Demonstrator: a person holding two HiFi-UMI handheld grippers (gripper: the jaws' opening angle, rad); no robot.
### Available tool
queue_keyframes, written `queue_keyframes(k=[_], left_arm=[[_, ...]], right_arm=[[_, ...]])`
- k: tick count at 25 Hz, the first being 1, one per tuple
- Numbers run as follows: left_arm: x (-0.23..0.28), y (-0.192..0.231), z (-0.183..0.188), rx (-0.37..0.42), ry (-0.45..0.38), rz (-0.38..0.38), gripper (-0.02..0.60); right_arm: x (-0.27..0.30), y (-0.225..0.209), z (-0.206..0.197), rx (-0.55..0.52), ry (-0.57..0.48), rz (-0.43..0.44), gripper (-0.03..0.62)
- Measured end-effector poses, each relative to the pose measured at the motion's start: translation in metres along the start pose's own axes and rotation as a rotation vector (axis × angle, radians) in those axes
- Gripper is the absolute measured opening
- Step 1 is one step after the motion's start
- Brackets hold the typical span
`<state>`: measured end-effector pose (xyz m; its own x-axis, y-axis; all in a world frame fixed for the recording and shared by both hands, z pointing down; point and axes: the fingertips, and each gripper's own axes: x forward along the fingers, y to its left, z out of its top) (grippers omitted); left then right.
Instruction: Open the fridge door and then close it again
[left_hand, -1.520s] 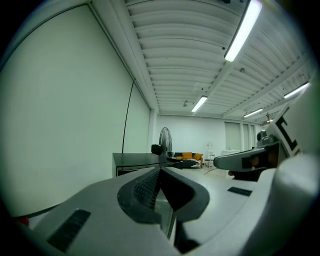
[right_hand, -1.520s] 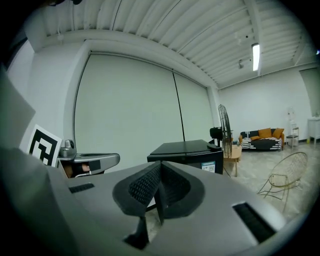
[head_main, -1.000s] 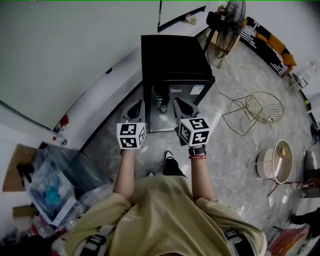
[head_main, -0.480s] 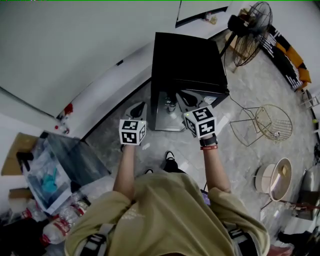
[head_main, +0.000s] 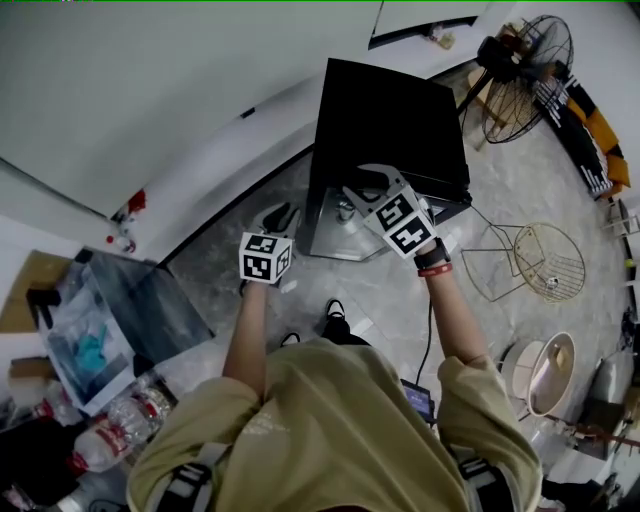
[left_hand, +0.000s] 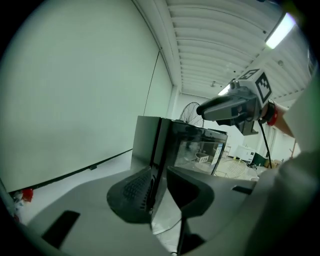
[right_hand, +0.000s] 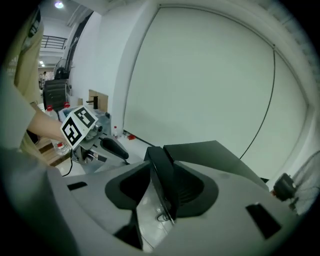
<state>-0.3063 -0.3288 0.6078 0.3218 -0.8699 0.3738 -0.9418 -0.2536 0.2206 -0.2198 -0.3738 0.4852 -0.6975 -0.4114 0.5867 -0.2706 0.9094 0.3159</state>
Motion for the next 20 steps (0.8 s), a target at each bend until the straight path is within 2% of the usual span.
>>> queue_keyframes(k=[5,10,15,20], left_arm=[[0.022,-0.003,-0.016,0.001,0.044,-0.058,0.142],[0.042,0.001,-0.039,-0.015,0.097,-0.101,0.200],[0.060,0.006,-0.056,-0.026,0.141,-0.126,0.207],[0.078,0.007,-0.066,-0.010,0.169,-0.151,0.206]], right_arm=[[0.021,-0.005,-0.011,-0.108,0.082,0.061,0.190],[0.033,-0.006,-0.022,-0.178,0.143,0.100,0.199],[0.041,-0.005,-0.029,-0.243,0.185,0.111,0.201],[0.046,-0.006,-0.031,-0.238,0.215,0.153,0.204]])
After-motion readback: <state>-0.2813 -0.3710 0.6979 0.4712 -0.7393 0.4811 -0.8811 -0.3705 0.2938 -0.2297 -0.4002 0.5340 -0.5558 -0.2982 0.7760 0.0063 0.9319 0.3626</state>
